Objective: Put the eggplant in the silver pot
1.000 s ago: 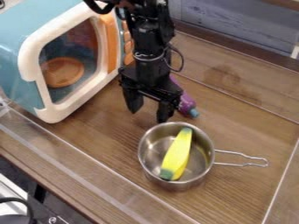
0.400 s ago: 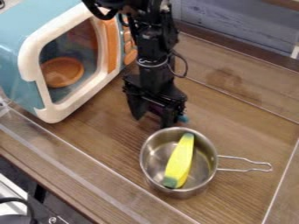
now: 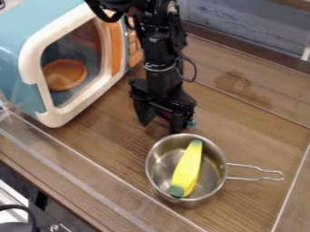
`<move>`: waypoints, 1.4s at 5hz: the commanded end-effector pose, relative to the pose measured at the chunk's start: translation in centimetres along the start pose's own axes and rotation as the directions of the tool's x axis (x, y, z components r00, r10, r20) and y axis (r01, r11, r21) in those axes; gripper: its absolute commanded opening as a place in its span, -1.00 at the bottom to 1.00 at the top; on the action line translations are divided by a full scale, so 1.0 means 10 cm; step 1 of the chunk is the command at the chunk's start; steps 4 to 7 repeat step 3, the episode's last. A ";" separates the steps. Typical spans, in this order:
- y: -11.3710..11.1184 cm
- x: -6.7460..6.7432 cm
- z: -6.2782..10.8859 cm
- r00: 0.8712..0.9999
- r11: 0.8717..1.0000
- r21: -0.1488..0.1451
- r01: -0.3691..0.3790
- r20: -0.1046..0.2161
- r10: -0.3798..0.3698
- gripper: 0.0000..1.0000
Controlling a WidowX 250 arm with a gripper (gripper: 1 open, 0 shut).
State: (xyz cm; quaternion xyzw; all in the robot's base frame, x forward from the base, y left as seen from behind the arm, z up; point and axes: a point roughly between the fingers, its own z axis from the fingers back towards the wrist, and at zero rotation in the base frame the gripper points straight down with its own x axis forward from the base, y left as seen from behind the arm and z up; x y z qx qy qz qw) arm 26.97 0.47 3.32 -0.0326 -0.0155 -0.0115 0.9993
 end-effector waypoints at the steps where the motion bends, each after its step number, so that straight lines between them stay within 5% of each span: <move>1: -0.05 0.05 0.13 0.999 1.000 -0.004 0.018 0.050 -0.018 1.00; 7: -0.09 0.02 0.14 0.998 0.999 -0.015 0.028 0.053 -0.028 1.00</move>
